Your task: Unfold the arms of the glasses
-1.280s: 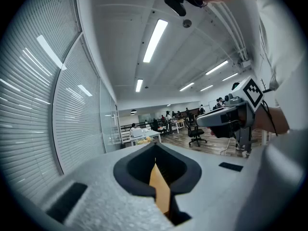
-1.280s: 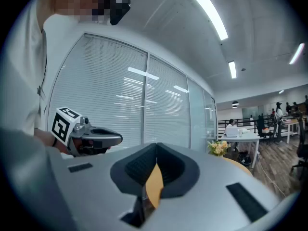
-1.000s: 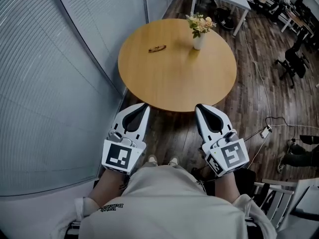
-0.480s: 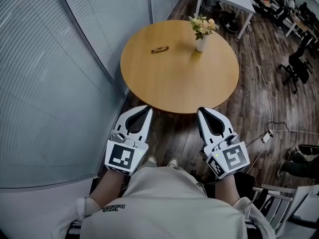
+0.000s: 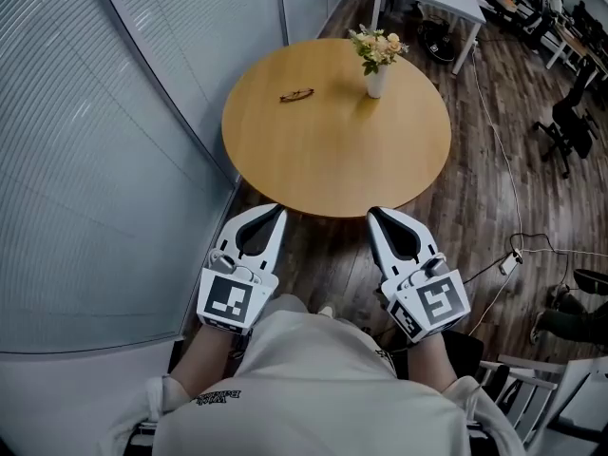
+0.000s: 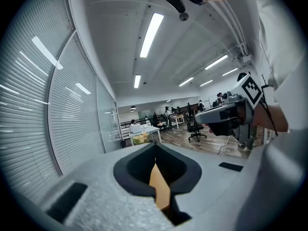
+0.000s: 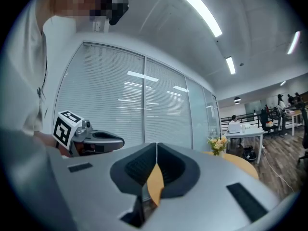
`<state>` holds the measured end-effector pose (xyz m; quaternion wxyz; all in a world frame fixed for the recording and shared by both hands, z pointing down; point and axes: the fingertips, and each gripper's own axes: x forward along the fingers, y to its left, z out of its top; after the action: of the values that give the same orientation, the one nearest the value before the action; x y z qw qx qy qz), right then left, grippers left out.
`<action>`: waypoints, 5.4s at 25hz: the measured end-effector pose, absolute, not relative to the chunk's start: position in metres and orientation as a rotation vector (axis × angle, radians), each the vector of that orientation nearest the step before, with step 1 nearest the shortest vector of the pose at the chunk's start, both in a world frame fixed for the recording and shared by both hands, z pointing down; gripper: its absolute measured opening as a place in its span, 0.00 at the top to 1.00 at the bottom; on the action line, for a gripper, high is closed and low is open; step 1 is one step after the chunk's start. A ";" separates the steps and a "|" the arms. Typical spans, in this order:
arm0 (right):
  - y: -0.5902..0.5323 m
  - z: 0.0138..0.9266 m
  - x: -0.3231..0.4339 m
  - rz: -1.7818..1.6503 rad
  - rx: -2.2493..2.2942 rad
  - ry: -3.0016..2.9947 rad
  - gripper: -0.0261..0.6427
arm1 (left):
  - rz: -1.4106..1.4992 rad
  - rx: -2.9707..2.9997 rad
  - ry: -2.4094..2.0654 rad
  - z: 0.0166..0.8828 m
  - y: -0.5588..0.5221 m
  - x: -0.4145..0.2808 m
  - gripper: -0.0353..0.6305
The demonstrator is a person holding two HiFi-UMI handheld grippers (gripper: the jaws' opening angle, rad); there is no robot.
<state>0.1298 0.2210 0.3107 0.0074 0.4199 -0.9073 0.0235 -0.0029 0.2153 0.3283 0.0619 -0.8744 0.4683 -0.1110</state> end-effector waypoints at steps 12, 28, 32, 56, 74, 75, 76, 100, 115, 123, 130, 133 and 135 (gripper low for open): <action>0.210 0.318 0.146 -0.025 1.338 -2.773 0.92 | -0.367 -2.634 1.469 0.332 0.206 0.005 0.91; 0.157 0.325 0.123 -0.015 1.320 -2.750 0.92 | -0.449 -2.576 1.524 0.351 0.147 -0.032 0.91; 0.135 0.327 0.115 0.001 1.315 -2.735 0.92 | -0.458 -2.588 1.526 0.352 0.124 -0.040 0.91; -0.050 0.337 0.033 0.048 1.371 -2.618 0.92 | -0.456 -2.690 1.417 0.363 -0.068 -0.109 0.91; -0.158 0.375 0.002 0.144 1.386 -2.539 0.91 | -0.516 -2.740 1.416 0.393 -0.179 -0.140 0.91; -0.162 0.378 0.003 0.151 1.379 -2.542 0.92 | -0.530 -2.739 1.422 0.396 -0.182 -0.139 0.91; -0.166 0.380 0.004 0.158 1.369 -2.546 0.92 | -0.543 -2.737 1.430 0.399 -0.184 -0.138 0.91; -0.264 0.381 0.029 0.196 1.275 -2.675 0.92 | -0.892 -2.556 1.499 0.456 -0.303 -0.102 0.91; -0.319 0.449 0.023 0.312 1.270 -2.607 0.92 | -1.259 -2.522 1.252 0.557 -0.365 -0.082 0.73; -0.344 0.499 0.021 0.456 1.275 -2.550 0.92 | -1.391 -2.514 1.181 0.611 -0.381 -0.083 0.73; -0.351 0.547 0.029 0.532 1.266 -2.471 0.92 | -1.430 -2.405 1.194 0.650 -0.404 -0.074 0.73; -0.352 0.560 0.030 0.538 1.264 -2.446 0.92 | -1.487 -2.384 1.158 0.670 -0.409 -0.073 0.73; -0.353 0.569 0.033 0.552 1.275 -2.434 0.92 | -1.510 -2.377 1.144 0.683 -0.412 -0.073 0.73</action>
<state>0.0331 -0.3527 0.5687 0.1684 0.4485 -0.8560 0.1942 -0.0728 -0.4117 0.6830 0.0512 -0.7810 0.3759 -0.4961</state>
